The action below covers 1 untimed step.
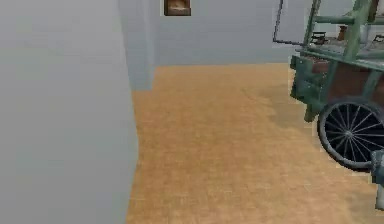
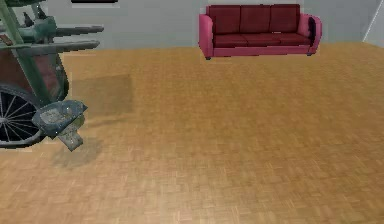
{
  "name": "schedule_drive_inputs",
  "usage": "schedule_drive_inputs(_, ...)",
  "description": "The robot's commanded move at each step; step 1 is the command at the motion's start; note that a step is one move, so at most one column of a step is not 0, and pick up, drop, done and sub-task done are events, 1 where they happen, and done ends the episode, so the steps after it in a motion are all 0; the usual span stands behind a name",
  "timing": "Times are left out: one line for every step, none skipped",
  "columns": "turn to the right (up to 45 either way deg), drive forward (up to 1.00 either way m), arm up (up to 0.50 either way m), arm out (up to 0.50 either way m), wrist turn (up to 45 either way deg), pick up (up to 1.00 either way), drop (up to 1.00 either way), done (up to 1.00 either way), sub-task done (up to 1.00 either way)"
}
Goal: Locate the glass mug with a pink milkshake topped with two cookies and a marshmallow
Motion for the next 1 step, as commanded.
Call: schedule_drive_inputs(0.0,1.0,0.0,0.0,0.0,0.0,0.0,0.0,0.0)
